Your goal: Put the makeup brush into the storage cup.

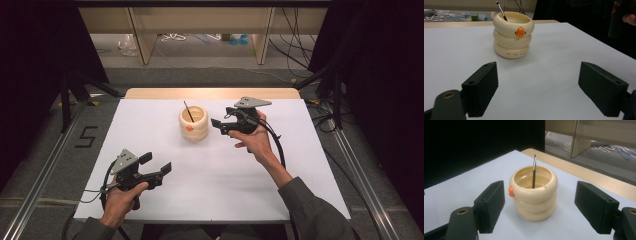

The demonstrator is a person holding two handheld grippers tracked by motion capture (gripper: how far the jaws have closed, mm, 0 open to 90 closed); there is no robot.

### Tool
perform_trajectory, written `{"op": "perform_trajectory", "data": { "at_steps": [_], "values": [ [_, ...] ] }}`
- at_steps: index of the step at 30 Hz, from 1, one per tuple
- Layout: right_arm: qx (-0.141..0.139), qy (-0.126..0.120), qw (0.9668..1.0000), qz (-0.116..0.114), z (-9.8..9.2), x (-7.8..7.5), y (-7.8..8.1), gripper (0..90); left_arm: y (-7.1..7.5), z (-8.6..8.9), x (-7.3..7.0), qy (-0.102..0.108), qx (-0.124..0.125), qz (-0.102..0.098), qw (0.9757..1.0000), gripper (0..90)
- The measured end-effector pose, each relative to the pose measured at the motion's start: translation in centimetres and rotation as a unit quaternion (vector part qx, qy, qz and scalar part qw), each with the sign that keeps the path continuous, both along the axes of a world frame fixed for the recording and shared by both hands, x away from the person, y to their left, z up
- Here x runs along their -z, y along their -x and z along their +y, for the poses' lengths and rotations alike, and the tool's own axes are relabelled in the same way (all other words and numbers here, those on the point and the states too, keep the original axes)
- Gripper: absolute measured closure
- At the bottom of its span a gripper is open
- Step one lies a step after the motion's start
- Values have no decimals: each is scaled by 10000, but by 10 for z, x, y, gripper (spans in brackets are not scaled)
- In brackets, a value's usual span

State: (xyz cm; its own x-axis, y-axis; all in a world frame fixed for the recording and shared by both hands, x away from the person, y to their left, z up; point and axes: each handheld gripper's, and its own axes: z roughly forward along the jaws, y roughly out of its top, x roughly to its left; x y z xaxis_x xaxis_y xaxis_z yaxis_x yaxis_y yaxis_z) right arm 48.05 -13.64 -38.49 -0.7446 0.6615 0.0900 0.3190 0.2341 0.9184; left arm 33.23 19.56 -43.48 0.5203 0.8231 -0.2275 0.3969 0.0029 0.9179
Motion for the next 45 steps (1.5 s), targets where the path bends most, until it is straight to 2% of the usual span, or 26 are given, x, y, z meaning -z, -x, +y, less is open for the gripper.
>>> {"op": "perform_trajectory", "data": {
  "at_steps": [11, 13, 22, 30, 35, 37, 39, 42, 45],
  "values": [
    [47, -95, 9999, -78, -10, 2, 16, 253, 0, 0, 0, 4, 6, -6, 10000, 155],
    [24, -79, 10000, -13, -11, 3, 20, 247, 0, 0, 0, 11, 13, -6, 10000, 155],
    [43, -175, 9998, -31, -20, 7, 34, 226, 0, -1, 0, 26, 30, -31, 10000, 155],
    [88, -205, 9998, -16, -29, 11, 43, 219, 0, 0, 0, 11, 20, -15, 10000, 155],
    [153, -111, 9998, -16, -32, 13, 47, 212, 0, -1, 1, 71, 5, -12, 10000, 155],
    [145, -83, 9999, -16, -34, 15, 49, 211, 0, 0, 0, 28, 24, -28, 10000, 155],
    [131, -135, 9998, 5, -35, 16, 51, 211, 0, -1, 0, 24, 32, -34, 10000, 155],
    [203, -85, 9998, 10, -38, 16, 54, 211, 0, -1, 1, 70, 5, -13, 10000, 155],
    [200, -164, 9997, 6, -40, 18, 55, 210, 0, 0, 0, 24, 28, -34, 10000, 155]
  ]
}}
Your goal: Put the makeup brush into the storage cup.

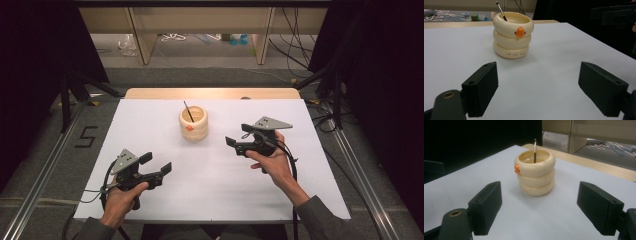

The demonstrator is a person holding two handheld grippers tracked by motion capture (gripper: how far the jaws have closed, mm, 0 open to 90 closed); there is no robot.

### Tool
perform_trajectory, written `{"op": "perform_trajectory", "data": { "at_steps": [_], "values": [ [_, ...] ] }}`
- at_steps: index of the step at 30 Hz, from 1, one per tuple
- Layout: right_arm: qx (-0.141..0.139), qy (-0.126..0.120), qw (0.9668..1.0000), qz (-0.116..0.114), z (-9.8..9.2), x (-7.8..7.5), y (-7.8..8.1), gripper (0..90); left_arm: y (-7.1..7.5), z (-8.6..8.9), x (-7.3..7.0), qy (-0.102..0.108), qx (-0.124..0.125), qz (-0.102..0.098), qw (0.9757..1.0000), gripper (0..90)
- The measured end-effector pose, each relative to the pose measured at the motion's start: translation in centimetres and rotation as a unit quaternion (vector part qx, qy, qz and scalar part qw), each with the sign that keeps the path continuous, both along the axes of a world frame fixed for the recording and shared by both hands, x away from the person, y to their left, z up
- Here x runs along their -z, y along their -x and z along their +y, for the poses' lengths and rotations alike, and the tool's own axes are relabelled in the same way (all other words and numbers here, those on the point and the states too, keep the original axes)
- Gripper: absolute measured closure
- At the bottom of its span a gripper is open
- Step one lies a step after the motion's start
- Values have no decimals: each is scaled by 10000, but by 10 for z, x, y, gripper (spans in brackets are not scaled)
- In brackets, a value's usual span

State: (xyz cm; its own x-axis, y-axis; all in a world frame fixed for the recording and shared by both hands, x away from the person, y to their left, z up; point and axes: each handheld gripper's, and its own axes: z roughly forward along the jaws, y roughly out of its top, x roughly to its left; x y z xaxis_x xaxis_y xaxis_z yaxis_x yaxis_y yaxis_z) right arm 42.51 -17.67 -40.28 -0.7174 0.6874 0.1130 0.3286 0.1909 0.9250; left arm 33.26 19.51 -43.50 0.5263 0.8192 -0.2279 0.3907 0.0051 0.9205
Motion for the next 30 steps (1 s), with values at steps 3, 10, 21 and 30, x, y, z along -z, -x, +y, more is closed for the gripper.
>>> {"op": "perform_trajectory", "data": {
  "at_steps": [3, 10, 21, 30],
  "values": [
    [-4, 14, 10000, 51, -2, 1, 3, 208, 0, 0, 0, -1, 1, 3, 10000, 155],
    [51, -5, 10000, 81, -8, 4, 7, 207, 0, -1, 0, 37, -27, 32, 10000, 155],
    [307, 45, 9995, 47, -18, 5, 19, 161, 1, 0, 0, -83, 19, 6, 10000, 155],
    [420, 43, 9991, 86, -27, 6, 30, 161, 1, 0, 0, -78, 15, 13, 10000, 155]
  ]
}}
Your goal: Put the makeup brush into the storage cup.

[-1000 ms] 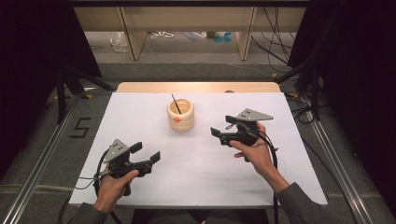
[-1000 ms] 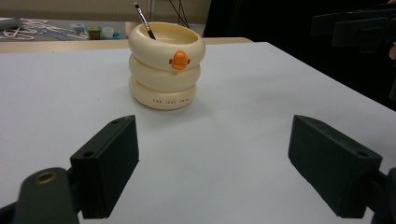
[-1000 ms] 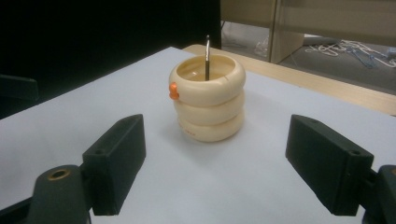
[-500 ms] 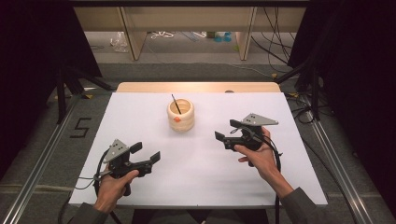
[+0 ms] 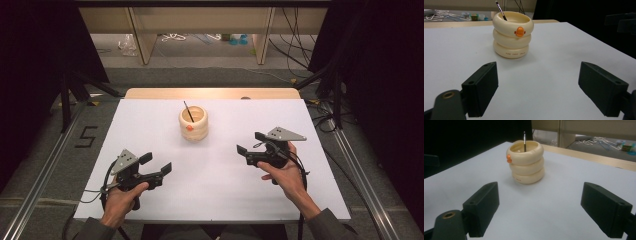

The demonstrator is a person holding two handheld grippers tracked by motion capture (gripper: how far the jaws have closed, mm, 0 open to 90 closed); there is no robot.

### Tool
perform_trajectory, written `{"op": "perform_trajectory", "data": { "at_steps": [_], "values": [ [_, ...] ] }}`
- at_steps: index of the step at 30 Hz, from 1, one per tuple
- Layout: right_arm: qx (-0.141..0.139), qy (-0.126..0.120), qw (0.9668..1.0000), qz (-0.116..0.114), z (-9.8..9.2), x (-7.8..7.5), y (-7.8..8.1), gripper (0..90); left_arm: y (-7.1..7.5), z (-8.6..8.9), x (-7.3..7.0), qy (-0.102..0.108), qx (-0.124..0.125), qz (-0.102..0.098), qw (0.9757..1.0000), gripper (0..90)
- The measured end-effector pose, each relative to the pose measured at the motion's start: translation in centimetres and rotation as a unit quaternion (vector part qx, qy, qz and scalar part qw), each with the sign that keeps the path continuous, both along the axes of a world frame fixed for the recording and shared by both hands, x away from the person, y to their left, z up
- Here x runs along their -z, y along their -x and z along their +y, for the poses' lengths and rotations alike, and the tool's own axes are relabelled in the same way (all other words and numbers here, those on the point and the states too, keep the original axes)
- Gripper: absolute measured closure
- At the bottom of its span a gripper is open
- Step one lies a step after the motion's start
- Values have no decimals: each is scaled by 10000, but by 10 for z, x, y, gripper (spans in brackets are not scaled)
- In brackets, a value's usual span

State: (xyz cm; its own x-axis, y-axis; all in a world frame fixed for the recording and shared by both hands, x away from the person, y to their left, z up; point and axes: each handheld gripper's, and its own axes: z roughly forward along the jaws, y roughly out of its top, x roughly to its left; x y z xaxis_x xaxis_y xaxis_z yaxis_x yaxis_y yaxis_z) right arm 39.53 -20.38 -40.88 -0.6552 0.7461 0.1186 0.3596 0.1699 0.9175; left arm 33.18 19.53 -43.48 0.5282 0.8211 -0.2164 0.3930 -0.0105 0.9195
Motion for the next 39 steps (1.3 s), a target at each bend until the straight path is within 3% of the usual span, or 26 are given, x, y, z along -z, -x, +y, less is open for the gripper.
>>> {"op": "perform_trajectory", "data": {
  "at_steps": [1, 4, 6, 8, 9, 23, 39],
  "values": [
    [27, 29, 9999, -107, -1, 0, 0, 161, 0, 0, 0, -2, 8, -12, 10000, 155],
    [38, 52, 10000, -31, -3, 0, 6, 161, 0, 0, 0, -6, 11, -13, 10000, 155],
    [38, 112, 9998, -145, -5, 1, 7, 161, 0, 0, 0, -5, 1, -3, 10000, 155],
    [51, 128, 9999, -57, -6, 1, 10, 161, 0, 0, 0, -13, 5, -3, 10000, 155],
    [43, 116, 9997, -221, -6, 2, 9, 161, 0, 0, 0, -9, 2, -3, 10000, 155],
    [104, 334, 9992, -176, -16, 8, 24, 161, 0, 0, 0, -6, -1, -2, 10000, 155],
    [115, 324, 9993, -131, -20, 15, 28, 161, -1, 0, 1, 1, 12, -1, 10000, 155]
  ]
}}
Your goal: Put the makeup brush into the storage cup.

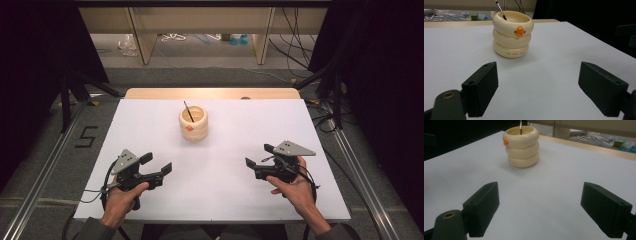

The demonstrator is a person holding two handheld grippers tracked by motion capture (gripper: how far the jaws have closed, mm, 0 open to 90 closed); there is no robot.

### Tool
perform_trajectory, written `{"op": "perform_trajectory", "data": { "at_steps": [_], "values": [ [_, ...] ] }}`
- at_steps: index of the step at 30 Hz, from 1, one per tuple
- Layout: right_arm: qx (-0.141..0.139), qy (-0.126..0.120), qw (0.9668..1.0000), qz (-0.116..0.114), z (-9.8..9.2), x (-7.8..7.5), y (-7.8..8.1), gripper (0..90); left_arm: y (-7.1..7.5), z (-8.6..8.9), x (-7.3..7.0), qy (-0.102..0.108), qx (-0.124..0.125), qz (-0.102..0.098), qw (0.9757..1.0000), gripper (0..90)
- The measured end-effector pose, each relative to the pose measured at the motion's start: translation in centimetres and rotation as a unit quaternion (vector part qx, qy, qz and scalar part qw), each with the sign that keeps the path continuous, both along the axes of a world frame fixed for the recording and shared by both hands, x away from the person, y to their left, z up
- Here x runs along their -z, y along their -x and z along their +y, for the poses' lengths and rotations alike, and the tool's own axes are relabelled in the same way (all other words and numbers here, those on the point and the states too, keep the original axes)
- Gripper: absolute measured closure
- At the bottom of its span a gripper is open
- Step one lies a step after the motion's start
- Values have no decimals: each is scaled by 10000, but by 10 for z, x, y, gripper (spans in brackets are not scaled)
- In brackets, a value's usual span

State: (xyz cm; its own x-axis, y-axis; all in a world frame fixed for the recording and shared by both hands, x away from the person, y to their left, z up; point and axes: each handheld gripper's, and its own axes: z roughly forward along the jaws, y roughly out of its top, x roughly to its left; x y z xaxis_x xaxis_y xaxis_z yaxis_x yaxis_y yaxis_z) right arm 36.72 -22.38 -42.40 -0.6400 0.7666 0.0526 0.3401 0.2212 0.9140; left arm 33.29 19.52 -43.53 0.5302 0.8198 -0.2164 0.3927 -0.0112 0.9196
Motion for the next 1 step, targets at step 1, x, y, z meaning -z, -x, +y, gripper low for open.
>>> {"op": "perform_trajectory", "data": {
  "at_steps": [1],
  "values": [
    [-24, 18, 10000, 12, 0, 0, 0, 161, 0, 0, 0, -2, -2, 3, 10000, 155]
  ]
}}
